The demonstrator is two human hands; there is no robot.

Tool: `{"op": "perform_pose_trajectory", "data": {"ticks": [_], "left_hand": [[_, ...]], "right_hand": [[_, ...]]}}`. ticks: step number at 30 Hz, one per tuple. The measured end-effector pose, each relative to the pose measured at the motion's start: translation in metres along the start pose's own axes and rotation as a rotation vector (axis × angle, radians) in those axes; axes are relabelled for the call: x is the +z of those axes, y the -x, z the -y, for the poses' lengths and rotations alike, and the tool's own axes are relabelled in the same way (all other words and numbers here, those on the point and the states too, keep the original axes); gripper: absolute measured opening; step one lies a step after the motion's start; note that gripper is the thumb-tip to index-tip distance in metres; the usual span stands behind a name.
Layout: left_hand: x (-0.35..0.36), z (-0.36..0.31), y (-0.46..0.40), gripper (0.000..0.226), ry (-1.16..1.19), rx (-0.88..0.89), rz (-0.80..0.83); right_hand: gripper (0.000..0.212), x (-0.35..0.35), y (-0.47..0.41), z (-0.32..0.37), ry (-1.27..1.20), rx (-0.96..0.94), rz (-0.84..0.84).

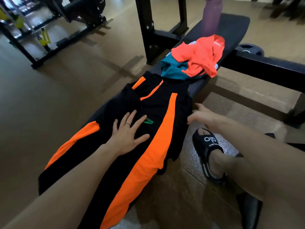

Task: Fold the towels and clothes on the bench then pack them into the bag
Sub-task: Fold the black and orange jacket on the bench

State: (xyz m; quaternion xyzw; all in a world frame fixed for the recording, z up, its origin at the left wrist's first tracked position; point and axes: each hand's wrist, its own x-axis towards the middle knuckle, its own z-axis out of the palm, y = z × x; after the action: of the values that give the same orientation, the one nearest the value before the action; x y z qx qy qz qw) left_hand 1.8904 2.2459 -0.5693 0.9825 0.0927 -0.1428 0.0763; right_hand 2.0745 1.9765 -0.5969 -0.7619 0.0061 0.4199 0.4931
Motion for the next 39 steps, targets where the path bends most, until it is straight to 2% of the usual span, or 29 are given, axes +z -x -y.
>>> {"op": "perform_pose_trajectory", "data": {"ticks": [2,6,8,12,15,17,21,23,25,28,33,36,39], "left_hand": [[-0.002,0.004,-0.004,0.077,0.024,-0.009,0.004],[-0.007,0.007,-0.01,0.077,0.037,-0.028,0.028],[-0.011,0.002,-0.011,0.08,0.025,-0.041,0.059],[-0.023,-0.02,-0.007,0.081,-0.123,-0.068,0.028],[-0.03,-0.052,0.004,0.081,-0.128,0.058,-0.136],[-0.032,-0.081,0.013,0.075,0.005,0.175,-0.197],[-0.021,-0.141,0.035,0.067,0.284,0.182,-0.092],[-0.012,-0.163,0.045,0.073,0.402,0.127,-0.043],[-0.006,-0.174,0.052,0.082,0.55,0.04,-0.05],[-0.002,-0.176,0.059,0.085,0.726,-0.127,-0.167],[-0.009,-0.175,0.062,0.068,0.831,-0.302,-0.376],[-0.011,-0.169,0.056,0.051,0.924,-0.279,-0.359],[-0.008,-0.162,0.053,0.028,0.955,-0.26,-0.384]], "right_hand": [[0.115,-0.005,0.001,-0.002,0.016,0.001,0.061],[0.05,-0.012,0.02,0.007,0.061,-0.069,0.184],[0.034,-0.019,0.025,0.006,0.076,-0.057,0.254],[0.039,-0.019,0.039,0.002,0.154,0.074,0.509],[0.04,-0.01,0.049,0.006,0.298,0.1,0.473],[0.034,-0.005,0.054,0.01,0.356,0.111,0.423],[0.024,0.0,0.066,0.022,0.328,0.091,0.376],[0.007,0.004,0.071,0.028,0.251,0.055,0.374],[0.014,0.008,0.073,0.035,0.101,0.047,0.375],[0.012,0.021,0.077,0.046,-0.139,0.09,0.332],[0.014,0.049,0.087,0.06,-0.486,0.152,0.345],[0.007,0.055,0.084,0.062,-0.54,0.156,0.335],[0.009,0.054,0.08,0.065,-0.57,0.155,0.341]]}}
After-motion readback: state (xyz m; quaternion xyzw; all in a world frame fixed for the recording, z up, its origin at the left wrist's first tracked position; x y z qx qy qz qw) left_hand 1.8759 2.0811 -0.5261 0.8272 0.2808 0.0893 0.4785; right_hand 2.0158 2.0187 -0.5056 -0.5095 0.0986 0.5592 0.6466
